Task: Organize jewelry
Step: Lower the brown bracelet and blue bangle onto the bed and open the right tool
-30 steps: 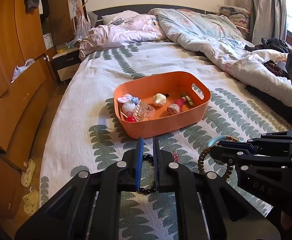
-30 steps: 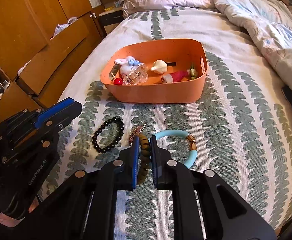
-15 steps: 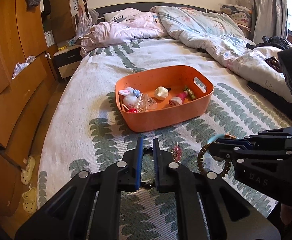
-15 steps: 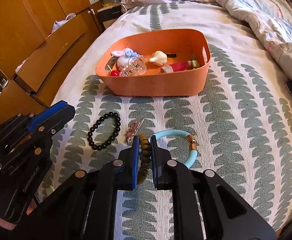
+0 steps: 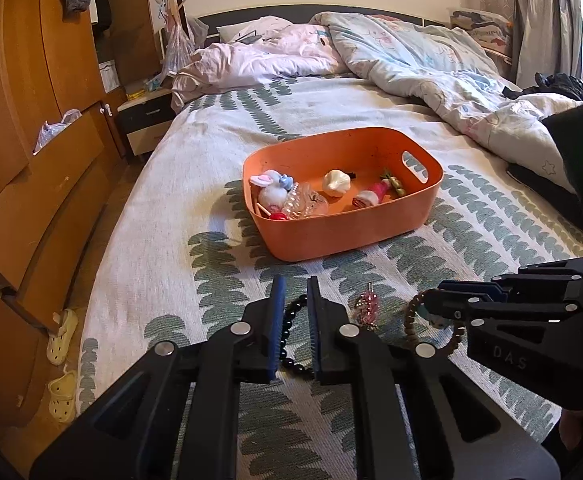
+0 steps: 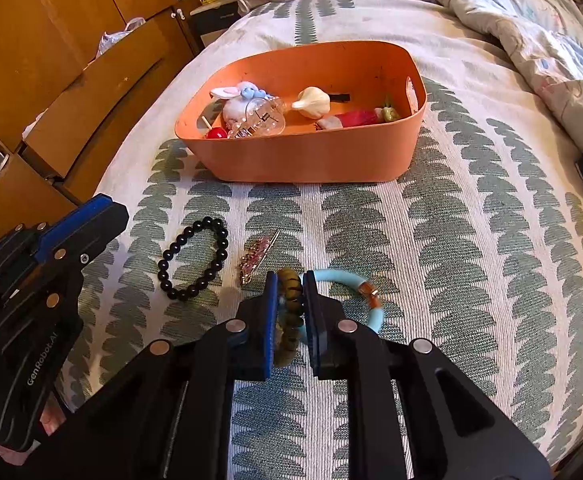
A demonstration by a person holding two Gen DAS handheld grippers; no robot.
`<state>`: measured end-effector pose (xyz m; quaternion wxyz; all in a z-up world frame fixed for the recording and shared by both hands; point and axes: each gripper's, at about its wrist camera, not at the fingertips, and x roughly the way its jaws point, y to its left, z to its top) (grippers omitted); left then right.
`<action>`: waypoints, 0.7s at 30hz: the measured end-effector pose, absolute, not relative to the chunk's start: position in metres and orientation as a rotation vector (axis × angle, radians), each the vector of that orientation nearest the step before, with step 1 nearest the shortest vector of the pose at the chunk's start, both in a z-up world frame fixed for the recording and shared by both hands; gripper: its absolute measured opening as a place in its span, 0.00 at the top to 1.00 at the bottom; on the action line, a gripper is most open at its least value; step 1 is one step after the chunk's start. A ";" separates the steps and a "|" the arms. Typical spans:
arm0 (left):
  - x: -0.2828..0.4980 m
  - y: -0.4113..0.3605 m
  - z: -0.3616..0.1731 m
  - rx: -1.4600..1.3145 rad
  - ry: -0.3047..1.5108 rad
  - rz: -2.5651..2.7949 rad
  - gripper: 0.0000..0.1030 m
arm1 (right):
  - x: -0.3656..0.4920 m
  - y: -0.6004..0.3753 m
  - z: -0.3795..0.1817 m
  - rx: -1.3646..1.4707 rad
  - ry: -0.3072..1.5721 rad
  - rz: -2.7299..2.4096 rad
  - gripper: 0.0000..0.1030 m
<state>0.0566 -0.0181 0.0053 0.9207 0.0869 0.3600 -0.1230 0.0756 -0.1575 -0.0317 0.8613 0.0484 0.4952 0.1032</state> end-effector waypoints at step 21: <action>0.057 -0.012 0.008 0.183 0.711 -0.195 0.84 | 0.067 -0.157 -0.021 0.074 0.990 0.188 0.82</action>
